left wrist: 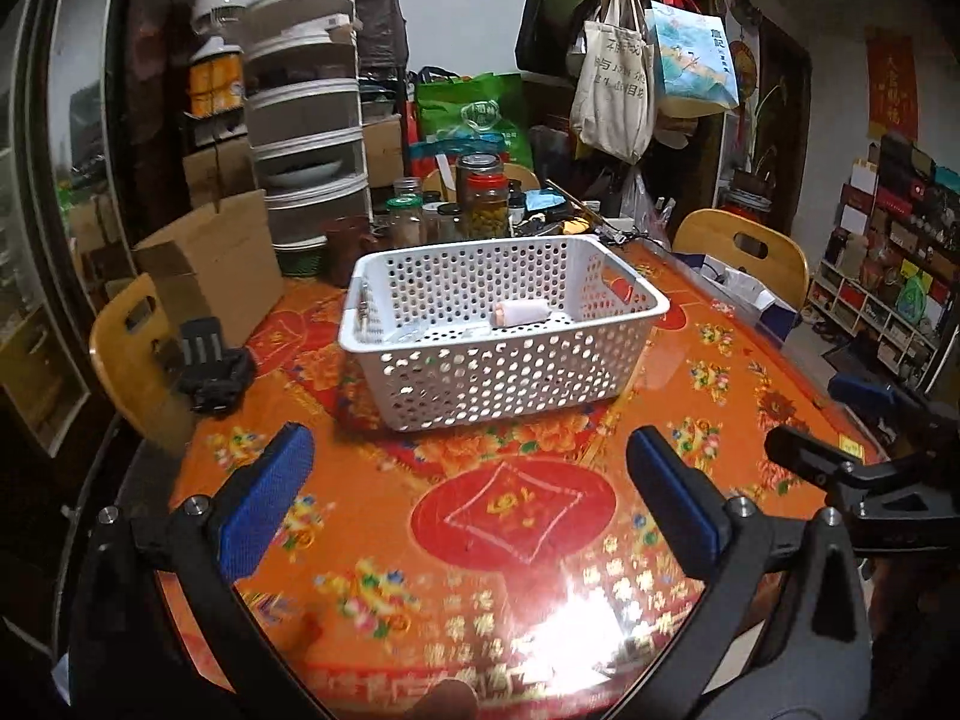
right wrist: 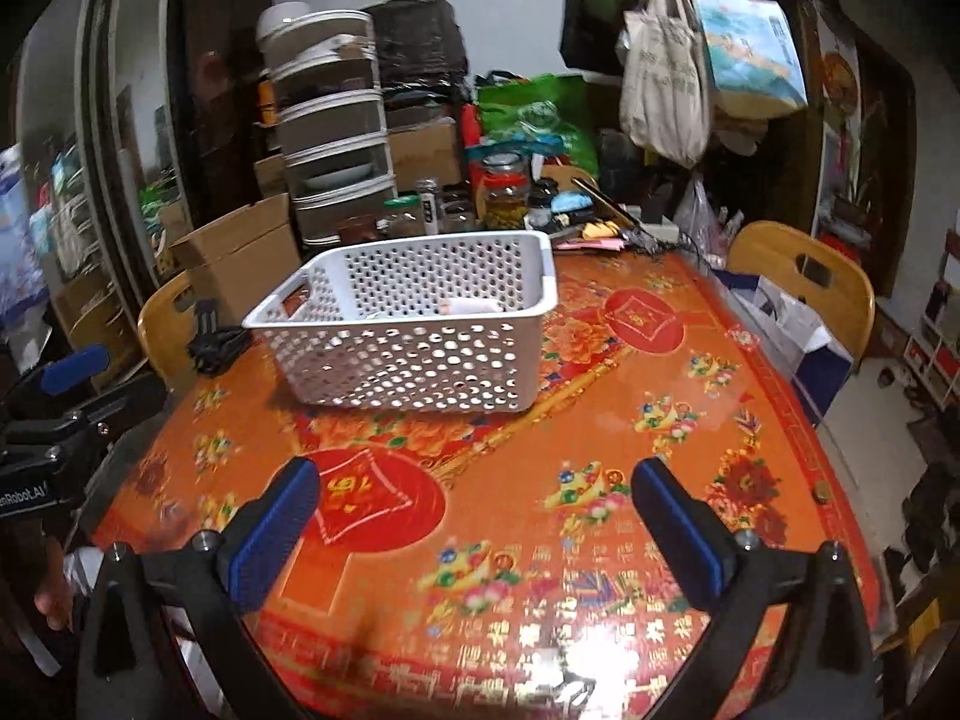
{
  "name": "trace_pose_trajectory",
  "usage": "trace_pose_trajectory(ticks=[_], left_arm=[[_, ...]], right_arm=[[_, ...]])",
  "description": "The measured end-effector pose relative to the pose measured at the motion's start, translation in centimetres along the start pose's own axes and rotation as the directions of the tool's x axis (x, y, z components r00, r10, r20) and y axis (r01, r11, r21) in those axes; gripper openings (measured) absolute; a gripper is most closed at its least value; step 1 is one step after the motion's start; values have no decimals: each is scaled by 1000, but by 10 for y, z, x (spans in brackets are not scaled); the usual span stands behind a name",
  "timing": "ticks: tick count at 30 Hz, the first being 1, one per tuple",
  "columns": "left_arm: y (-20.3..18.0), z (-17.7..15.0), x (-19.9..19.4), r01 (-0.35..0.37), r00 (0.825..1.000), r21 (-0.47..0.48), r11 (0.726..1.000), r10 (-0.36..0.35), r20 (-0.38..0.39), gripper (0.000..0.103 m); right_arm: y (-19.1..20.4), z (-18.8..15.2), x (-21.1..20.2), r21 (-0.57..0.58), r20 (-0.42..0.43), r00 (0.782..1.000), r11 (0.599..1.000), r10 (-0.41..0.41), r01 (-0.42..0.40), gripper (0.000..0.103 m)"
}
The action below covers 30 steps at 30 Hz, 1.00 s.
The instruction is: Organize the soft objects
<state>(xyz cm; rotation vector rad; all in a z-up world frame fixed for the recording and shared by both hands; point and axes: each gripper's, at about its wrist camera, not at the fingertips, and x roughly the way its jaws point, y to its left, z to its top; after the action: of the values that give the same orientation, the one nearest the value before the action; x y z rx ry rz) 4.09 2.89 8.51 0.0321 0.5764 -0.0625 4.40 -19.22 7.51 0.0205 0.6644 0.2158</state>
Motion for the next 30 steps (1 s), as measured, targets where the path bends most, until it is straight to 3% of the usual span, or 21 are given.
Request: trace_pose_trajectory(ticks=[9,30], left_arm=[[4,-8,-12,-20,999,-7,1000,20,-28,103],[5,-4,-4,-10,999,-13,1000,9,-38,103]], right_arm=[[25,0,-9,-47,13,1000,999,14,-13,103],[27,-1,-12,-36,22,999,999,23,-22,103]])
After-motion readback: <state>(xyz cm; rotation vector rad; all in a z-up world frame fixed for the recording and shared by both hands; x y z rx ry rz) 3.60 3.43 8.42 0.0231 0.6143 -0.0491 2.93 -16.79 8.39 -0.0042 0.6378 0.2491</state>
